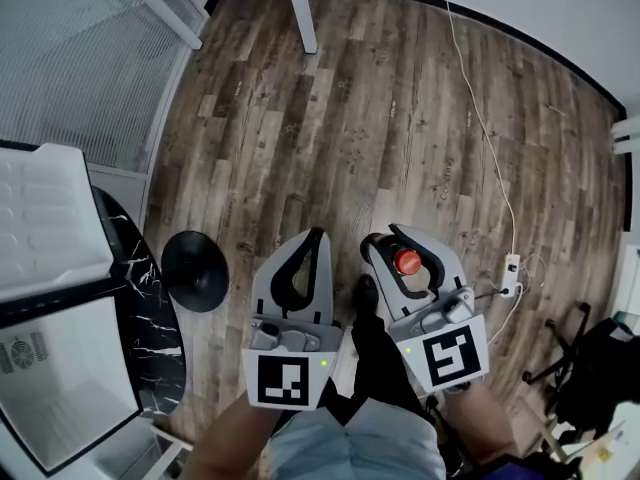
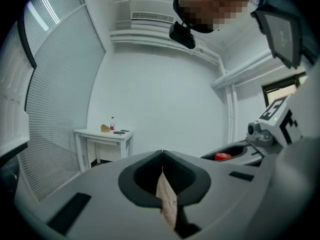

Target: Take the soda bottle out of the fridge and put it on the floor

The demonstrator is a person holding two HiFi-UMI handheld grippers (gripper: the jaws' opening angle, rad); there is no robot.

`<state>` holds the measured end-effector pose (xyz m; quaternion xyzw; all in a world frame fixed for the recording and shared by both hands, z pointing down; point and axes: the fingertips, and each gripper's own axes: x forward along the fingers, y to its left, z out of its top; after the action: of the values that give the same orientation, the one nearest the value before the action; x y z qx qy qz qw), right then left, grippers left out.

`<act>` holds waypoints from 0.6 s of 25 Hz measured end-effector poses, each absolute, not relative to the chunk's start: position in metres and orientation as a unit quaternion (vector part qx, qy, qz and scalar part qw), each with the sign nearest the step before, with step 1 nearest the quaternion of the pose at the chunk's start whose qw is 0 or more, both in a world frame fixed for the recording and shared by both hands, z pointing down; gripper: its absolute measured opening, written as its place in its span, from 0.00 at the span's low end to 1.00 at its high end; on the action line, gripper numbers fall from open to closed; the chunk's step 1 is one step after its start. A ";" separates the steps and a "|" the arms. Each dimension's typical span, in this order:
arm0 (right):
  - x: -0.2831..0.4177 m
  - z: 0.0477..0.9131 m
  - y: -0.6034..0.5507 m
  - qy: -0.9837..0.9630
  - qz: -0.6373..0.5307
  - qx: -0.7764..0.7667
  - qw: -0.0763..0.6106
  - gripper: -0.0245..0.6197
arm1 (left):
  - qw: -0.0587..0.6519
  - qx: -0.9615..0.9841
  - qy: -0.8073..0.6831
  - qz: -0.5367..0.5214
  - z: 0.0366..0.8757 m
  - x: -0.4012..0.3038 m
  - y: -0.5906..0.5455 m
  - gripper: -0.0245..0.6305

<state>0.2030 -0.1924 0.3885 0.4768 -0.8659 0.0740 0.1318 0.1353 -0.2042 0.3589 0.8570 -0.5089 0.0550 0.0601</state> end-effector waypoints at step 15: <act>0.230 0.558 -0.215 -0.842 0.126 0.500 0.162 0.21 | 0.091 0.858 -0.499 0.083 0.515 0.148 -0.242 0.07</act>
<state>0.2295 -0.2151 0.5579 0.4999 -0.8415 0.1256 0.1618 0.1478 -0.2417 0.5153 0.8580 -0.4986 0.0835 0.0909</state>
